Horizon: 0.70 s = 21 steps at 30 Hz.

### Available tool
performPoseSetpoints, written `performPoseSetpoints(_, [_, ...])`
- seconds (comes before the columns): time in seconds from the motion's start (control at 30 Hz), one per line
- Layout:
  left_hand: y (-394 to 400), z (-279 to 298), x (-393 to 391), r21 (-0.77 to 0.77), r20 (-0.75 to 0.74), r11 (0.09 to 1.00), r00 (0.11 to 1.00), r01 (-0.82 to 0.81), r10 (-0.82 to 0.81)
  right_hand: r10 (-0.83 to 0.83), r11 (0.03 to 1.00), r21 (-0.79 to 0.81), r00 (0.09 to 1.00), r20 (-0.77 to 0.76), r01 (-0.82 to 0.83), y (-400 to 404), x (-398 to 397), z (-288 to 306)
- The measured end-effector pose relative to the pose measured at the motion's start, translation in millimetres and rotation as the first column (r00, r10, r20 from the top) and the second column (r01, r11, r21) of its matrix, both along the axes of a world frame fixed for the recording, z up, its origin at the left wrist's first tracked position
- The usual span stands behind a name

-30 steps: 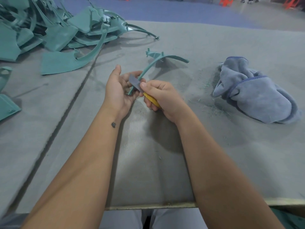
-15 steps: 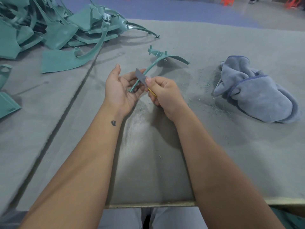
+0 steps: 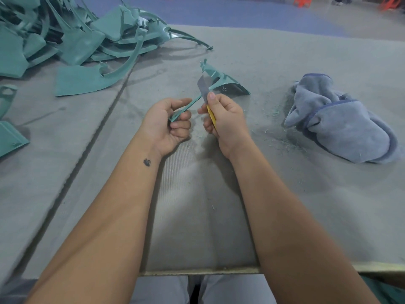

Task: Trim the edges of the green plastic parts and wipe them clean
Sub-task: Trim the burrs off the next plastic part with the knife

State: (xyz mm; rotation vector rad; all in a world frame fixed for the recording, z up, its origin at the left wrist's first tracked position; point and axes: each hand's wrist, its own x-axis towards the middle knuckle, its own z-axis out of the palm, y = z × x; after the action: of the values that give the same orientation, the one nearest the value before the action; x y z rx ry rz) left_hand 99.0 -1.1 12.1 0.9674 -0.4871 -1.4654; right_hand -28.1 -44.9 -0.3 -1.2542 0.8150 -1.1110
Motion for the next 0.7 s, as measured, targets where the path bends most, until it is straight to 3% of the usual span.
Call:
performPoseSetpoints(0.07, [-0.6, 0.4, -1.8, 0.020, 0.089, 1.000, 0.996, -0.007, 0.006, 0.012, 1.000, 0.001, 1.000, 0.020, -0.012, 0.6, -0.6, 1.8])
performPoseSetpoints(0.17, [-2.0, -1.4, -9.8, -0.005, 0.374, 0.999, 0.926, -0.054, 0.052, 0.094, 0.993, 0.066, 0.989, 0.118, -0.102, 0.4, -3.9, 5.9])
performPoseSetpoints(0.37, [-4.3, 0.6, -9.6, -0.006, 0.399, 0.997, 0.914, -0.078, 0.074, 0.072, 0.987, 0.109, 0.937, 0.341, -0.115, -2.9, -11.2, 11.1])
performPoseSetpoints(0.47, [-3.8, -0.7, -12.7, 0.021, 0.525, 1.000, 0.851, -0.008, -0.004, 0.040, 0.987, 0.128, 0.921, 0.388, -0.097, -4.2, -12.8, 10.9])
performPoseSetpoints(0.57, [-3.2, 0.3, -14.2, 0.035, 0.473, 0.999, 0.880, 0.023, -0.036, 0.036, 0.987, 0.136, 0.942, 0.334, -0.086, -3.2, -12.6, 11.1])
performPoseSetpoints(0.7, [-4.8, 2.9, -10.7, 0.039, 0.267, 0.999, 0.963, -0.033, 0.021, 0.063, 0.996, 0.066, 0.996, 0.057, -0.067, 0.7, -7.7, 9.6])
